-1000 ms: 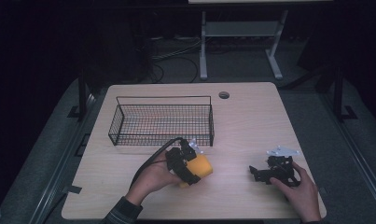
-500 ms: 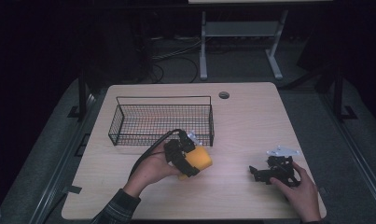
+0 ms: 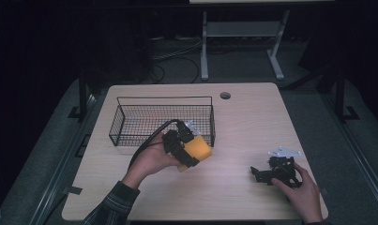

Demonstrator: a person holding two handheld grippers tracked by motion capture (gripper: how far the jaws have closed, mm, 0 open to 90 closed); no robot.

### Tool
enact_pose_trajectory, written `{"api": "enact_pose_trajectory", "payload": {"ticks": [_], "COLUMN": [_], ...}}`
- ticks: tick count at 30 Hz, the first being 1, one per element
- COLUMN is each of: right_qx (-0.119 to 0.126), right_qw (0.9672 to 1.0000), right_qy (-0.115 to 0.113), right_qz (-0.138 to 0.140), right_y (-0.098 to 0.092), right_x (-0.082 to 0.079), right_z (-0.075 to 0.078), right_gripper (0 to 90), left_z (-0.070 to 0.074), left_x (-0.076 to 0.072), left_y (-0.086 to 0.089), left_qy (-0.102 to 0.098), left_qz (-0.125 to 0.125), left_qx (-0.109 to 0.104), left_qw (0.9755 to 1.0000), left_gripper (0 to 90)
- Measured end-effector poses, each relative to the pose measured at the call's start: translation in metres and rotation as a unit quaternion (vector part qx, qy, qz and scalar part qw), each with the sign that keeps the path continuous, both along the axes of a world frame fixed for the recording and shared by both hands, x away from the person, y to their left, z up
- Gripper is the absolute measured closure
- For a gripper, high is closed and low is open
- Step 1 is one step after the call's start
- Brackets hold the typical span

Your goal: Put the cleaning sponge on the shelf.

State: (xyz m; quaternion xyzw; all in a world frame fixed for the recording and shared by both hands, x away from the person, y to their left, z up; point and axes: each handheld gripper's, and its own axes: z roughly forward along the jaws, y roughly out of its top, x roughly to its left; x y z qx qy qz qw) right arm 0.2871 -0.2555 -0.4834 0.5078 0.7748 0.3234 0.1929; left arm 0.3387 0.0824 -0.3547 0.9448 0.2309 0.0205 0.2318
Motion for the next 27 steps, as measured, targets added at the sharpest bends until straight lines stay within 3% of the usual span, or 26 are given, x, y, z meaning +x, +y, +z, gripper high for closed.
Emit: {"api": "enact_pose_trajectory", "payload": {"ticks": [17,27], "right_qx": [0.000,0.000], "right_qw": [1.0000,1.0000], "right_qy": [0.000,0.000], "right_qz": [0.000,0.000], "right_y": [0.000,0.000], "right_x": [0.000,0.000], "right_z": [0.000,0.000], "right_gripper": [0.0,0.0], "left_z": [0.012,0.013], "left_x": [0.032,0.054], "left_y": [0.013,0.027], "left_qy": [-0.007,-0.011], "left_qz": [0.039,0.075], "left_qx": [-0.010,-0.011], "left_qw": [0.9992,0.9971], "left_gripper": [22.4,22.4]}}
